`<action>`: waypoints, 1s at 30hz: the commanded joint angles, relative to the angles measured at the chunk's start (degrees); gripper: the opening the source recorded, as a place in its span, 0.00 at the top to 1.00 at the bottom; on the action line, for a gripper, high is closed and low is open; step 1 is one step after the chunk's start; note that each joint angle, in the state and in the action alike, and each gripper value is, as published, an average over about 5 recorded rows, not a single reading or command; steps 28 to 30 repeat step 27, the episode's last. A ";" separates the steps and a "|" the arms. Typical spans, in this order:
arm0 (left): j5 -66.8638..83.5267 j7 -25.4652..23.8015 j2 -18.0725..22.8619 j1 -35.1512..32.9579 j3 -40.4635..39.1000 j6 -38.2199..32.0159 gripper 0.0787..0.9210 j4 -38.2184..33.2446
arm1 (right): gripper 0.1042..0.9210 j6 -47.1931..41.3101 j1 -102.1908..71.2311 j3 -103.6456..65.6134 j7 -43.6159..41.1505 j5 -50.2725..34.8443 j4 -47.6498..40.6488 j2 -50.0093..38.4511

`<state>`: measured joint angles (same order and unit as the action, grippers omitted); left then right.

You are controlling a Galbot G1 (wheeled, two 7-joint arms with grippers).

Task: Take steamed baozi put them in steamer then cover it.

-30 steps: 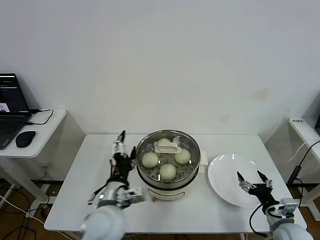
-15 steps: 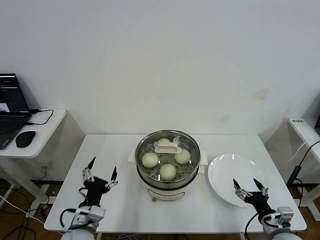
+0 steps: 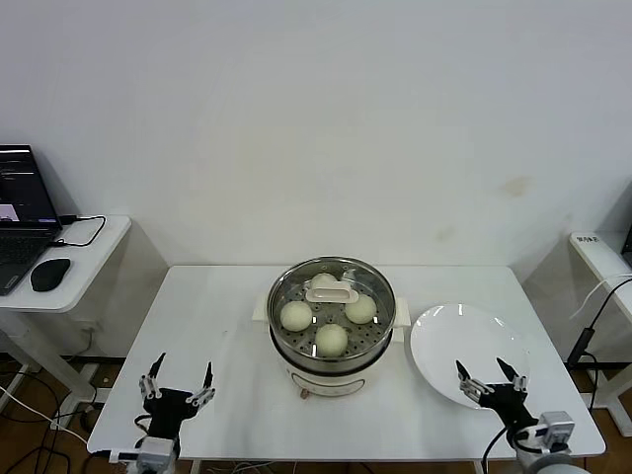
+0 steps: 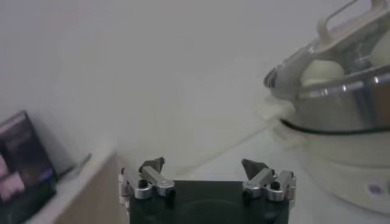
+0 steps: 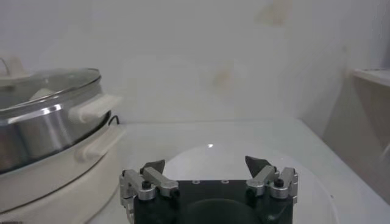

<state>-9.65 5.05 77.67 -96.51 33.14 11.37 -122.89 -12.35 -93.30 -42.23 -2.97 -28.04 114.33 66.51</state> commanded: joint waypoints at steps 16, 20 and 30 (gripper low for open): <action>7.58 1.32 0.37 -2.80 1.85 0.17 0.12 -3.05 | 0.12 0.41 0.28 -1.87 -0.60 3.13 0.11 2.37; 7.97 0.84 0.31 -3.12 1.77 0.14 0.12 -3.82 | 0.12 0.44 0.66 -1.90 -1.12 3.97 -0.29 2.62; 7.86 0.09 0.23 -2.83 1.67 -0.28 0.12 -3.52 | 0.12 0.30 0.82 -1.48 -1.57 4.92 -0.57 2.91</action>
